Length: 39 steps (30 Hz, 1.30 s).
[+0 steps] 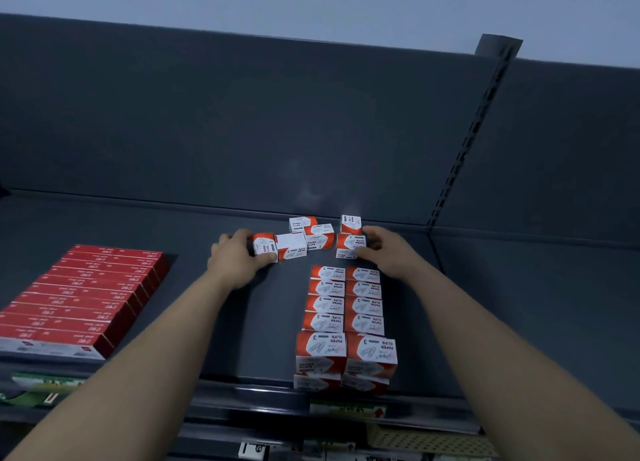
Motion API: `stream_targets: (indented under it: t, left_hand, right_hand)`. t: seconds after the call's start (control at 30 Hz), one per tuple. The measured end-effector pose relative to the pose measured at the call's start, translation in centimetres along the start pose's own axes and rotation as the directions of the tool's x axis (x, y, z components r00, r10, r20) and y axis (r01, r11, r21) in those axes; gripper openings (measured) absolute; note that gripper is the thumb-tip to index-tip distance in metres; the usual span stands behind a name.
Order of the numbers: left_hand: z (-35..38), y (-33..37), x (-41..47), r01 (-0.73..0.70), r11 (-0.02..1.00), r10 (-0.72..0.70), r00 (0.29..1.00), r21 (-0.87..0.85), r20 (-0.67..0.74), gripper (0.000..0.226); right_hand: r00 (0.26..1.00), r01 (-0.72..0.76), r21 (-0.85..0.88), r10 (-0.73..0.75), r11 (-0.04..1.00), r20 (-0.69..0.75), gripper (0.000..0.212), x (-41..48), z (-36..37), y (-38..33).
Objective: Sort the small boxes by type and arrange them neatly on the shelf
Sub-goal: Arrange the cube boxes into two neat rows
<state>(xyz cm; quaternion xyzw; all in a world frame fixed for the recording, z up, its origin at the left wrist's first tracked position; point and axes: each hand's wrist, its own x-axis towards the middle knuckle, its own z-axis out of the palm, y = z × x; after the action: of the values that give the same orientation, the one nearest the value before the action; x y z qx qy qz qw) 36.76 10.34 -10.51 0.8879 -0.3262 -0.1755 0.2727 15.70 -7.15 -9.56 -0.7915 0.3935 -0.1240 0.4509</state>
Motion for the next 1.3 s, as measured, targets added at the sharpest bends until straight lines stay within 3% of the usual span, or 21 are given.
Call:
stream_targets:
  t: [0.1, 0.2, 0.3, 0.4, 0.57, 0.63, 0.8, 0.93, 1.13, 1.3]
  left_hand:
    - [-0.2, -0.1, -0.6, -0.041, 0.972, 0.027, 0.998, -0.232, -0.064, 0.06]
    - [-0.9, 0.7, -2.1, -0.1, 0.833, 0.03, 0.99, -0.544, -0.136, 0.05]
    - [-1.9, 1.5, -3.7, -0.15, 0.691, 0.093, 0.989, -0.708, -0.118, 0.055]
    - [-2.8, 2.7, -5.5, -0.2, 0.668, 0.228, 0.972, -0.717, -0.058, 0.064]
    - [-2.5, 4.5, -8.1, -0.253, 0.711, 0.397, 0.914, -0.656, 0.078, 0.06]
    - [-2.1, 4.6, -9.2, -0.26, 0.717, 0.43, 0.895, -0.647, 0.117, 0.051]
    - [-0.8, 3.8, -11.3, -0.16, 0.696, 0.446, 0.86, -0.7, 0.247, 0.036]
    - [-0.2, 2.8, -12.3, -0.115, 0.699, 0.413, 0.871, -0.706, 0.267, 0.034]
    - [0.0, 2.1, -13.5, -0.071, 0.66, 0.397, 0.878, -0.748, 0.267, 0.03]
    - [0.0, 1.7, -13.7, -0.058, 0.686, 0.366, 0.889, -0.725, 0.276, 0.027]
  right_hand:
    - [0.999, -0.012, -0.011, 0.011, 1.0, -0.038, 0.037, 0.8, 0.0, 0.5]
    - [0.994, -0.025, 0.022, 0.027, 0.999, -0.108, 0.035, 0.7, -0.3, 0.9]
    - [0.981, 0.024, 0.253, 0.025, 0.967, -0.191, 0.031, -0.6, -1.0, 0.6]
    - [0.982, 0.053, 0.572, 0.06, 0.818, -0.177, 0.031, -2.8, -1.9, 0.0]
    - [0.991, 0.071, 0.667, 0.022, 0.742, -0.13, 0.046, -6.5, -3.2, -0.6]
    - [0.992, 0.065, 0.682, 0.028, 0.729, -0.124, 0.04, -7.9, -3.4, -0.9]
    - [0.998, 0.053, 0.509, -0.031, 0.859, -0.051, 0.017, -11.1, -3.4, -1.3]
    - [0.997, 0.046, 0.307, -0.062, 0.951, 0.041, 0.019, -12.8, -2.6, -1.9]
    - [0.989, 0.063, 0.061, -0.07, 0.996, 0.129, 0.024, -13.8, -2.4, -4.0]
    - [0.989, 0.053, 0.007, -0.054, 0.999, 0.139, 0.028, -13.9, -1.3, -5.4]
